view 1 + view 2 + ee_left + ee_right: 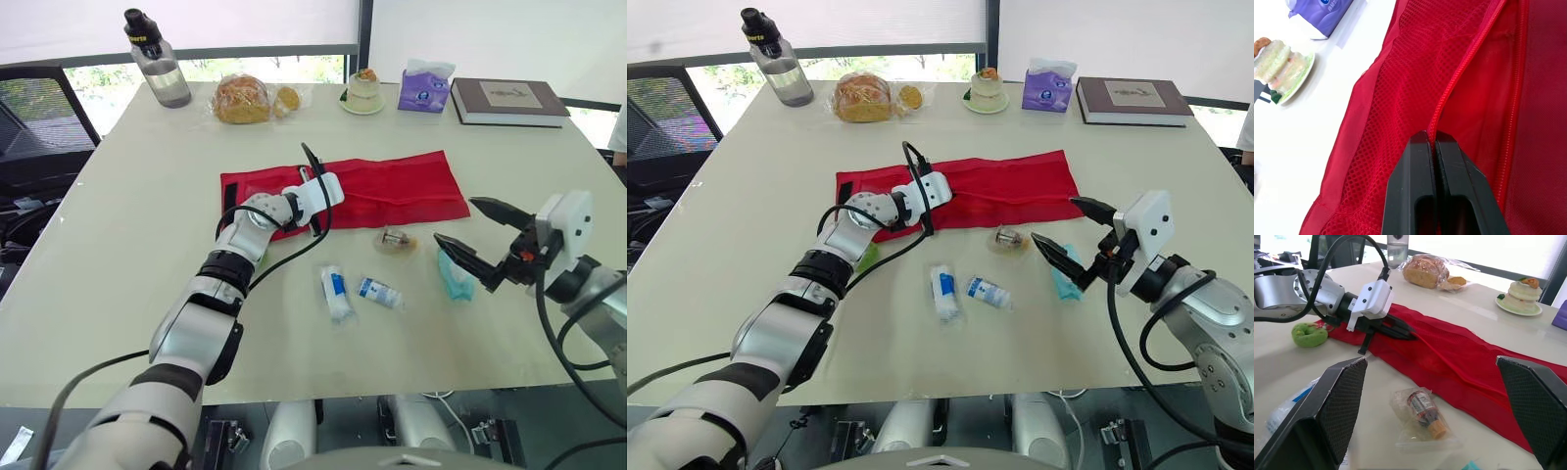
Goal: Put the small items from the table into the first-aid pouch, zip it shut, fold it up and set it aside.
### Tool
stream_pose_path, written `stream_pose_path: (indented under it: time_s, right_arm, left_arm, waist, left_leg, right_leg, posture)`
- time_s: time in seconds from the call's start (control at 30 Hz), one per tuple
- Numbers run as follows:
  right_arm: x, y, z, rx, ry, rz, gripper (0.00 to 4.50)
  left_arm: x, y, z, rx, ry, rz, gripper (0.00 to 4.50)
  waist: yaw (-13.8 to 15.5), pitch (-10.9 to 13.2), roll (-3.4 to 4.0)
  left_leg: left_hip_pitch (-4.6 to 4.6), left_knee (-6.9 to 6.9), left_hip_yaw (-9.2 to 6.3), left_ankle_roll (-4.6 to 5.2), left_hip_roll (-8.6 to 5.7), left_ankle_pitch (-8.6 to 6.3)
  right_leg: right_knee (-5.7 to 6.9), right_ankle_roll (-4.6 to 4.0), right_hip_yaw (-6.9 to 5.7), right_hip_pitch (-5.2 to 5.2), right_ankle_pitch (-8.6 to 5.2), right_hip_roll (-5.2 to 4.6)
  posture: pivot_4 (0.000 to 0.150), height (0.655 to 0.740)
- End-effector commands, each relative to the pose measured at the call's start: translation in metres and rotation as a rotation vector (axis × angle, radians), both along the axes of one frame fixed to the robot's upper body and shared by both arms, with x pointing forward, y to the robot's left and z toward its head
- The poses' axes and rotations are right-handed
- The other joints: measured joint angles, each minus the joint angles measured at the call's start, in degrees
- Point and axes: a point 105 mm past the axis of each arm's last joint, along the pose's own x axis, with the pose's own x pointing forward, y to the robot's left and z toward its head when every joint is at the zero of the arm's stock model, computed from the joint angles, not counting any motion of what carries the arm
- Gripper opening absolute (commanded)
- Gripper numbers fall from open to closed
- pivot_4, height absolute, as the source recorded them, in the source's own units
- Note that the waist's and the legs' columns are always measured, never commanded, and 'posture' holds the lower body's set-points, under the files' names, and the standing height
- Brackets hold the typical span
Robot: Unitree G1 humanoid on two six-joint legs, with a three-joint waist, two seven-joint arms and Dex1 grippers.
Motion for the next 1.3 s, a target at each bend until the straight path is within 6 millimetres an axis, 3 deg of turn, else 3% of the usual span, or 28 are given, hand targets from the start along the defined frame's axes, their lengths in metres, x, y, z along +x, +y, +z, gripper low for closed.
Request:
stream_pose_path:
  time_s: [0.03,0.23,0.37,0.47,0.77,0.87,1.1,1.3]
  right_arm:
    - [-0.014,0.013,0.001,-0.018,0.011,0.101,4.5]
    - [-0.042,0.032,-0.003,-0.024,0.103,0.319,4.5]
    - [-0.056,0.031,0.004,-0.011,0.139,0.429,4.5]
    - [-0.06,0.018,0.016,-0.005,0.139,0.462,4.5]
    - [-0.039,-0.057,0.055,-0.143,0.048,0.35,4.5]
    - [-0.037,-0.064,0.055,-0.181,0.052,0.342,4.5]
    - [-0.036,-0.06,0.052,-0.193,0.065,0.369,4.5]
    - [-0.038,-0.035,0.02,-0.273,0.17,0.412,4.5]
  left_arm:
    - [0.001,0.002,0.009,-0.038,-0.013,0.002,0.02]
    - [0.0,0.012,0.004,-0.048,0.02,0.026,0.02]
    - [-0.001,0.019,0.005,-0.059,0.034,0.035,0.02]
    - [-0.002,0.031,0.005,-0.057,0.043,0.053,0.02]
    - [-0.005,0.063,0.005,-0.04,0.058,0.114,0.02]
    - [-0.004,0.071,0.006,-0.04,0.057,0.136,0.02]
    - [-0.003,0.079,0.008,-0.041,0.055,0.163,0.02]
    - [-0.004,0.076,0.008,-0.042,0.054,0.154,0.02]
  waist:
    - [0.0,0.0,0.0]
    - [-0.1,0.0,0.0]
    - [-0.1,0.0,-0.01]
    - [-0.2,0.0,-0.03]
    - [0.0,0.0,-0.06]
    - [-0.1,0.0,-0.06]
    - [-0.1,0.0,-0.05]
    - [-0.1,0.0,-0.05]
  left_leg:
    - [0.0,0.0,0.0,0.0,0.0,0.0]
    - [0.0,0.01,-0.01,0.0,0.0,0.0]
    - [0.01,0.02,-0.01,0.0,0.0,0.0]
    - [0.02,0.03,0.0,0.0,0.0,0.0]
    - [0.06,0.08,0.0,0.0,-0.01,0.0]
    - [0.08,0.07,-0.02,0.0,0.0,0.0]
    - [0.06,0.08,-0.02,0.0,0.0,0.0]
    - [0.06,0.08,-0.02,0.0,0.0,0.0]
  right_leg:
    - [0.0,0.0,0.0,0.0,0.0,0.0]
    - [0.02,0.0,0.0,0.0,0.0,0.0]
    - [0.03,0.0,0.0,0.01,0.0,0.0]
    - [0.03,-0.01,0.0,0.02,0.0,-0.01]
    - [0.04,0.0,-0.02,0.08,0.0,-0.02]
    - [0.05,-0.01,-0.02,0.08,0.0,-0.01]
    - [0.05,0.0,-0.02,0.08,0.0,-0.02]
    - [0.07,0.0,-0.03,0.07,0.0,-0.02]
  posture:
    - [0.15,0.74]
    - [0.15,0.74]
    - [0.15,0.74]
    - [0.15,0.74]
    - [0.15,0.74]
    - [0.15,0.74]
    - [0.15,0.74]
    - [0.15,0.74]
